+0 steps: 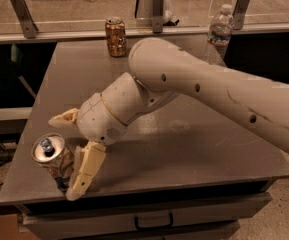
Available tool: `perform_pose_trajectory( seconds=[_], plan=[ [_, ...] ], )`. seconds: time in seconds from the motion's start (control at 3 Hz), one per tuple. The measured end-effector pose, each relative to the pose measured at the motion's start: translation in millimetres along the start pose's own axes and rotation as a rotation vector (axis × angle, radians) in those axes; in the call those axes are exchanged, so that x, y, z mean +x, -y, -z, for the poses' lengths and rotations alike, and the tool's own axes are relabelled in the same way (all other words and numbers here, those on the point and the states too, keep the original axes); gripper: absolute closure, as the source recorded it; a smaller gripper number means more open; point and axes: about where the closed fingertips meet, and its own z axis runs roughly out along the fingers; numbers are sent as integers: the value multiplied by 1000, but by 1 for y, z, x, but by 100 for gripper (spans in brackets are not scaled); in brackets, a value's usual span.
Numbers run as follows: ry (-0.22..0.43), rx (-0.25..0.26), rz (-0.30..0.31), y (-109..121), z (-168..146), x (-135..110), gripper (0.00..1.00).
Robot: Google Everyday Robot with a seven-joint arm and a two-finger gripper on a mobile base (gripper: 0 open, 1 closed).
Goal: Move redbull can near water bottle
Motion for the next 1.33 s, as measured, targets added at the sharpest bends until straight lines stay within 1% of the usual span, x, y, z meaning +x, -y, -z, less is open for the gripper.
perform_pose_trajectory(
  seconds=[0.33, 0.67, 1.0, 1.33],
  plan=[
    [86, -11, -35, -1, -17, 0, 22],
    [131, 2, -74, -1, -20, 2, 46],
    [148, 61, -111, -2, -4, 8, 69],
    [135, 197, -142, -7, 41, 17, 93]
  ],
)
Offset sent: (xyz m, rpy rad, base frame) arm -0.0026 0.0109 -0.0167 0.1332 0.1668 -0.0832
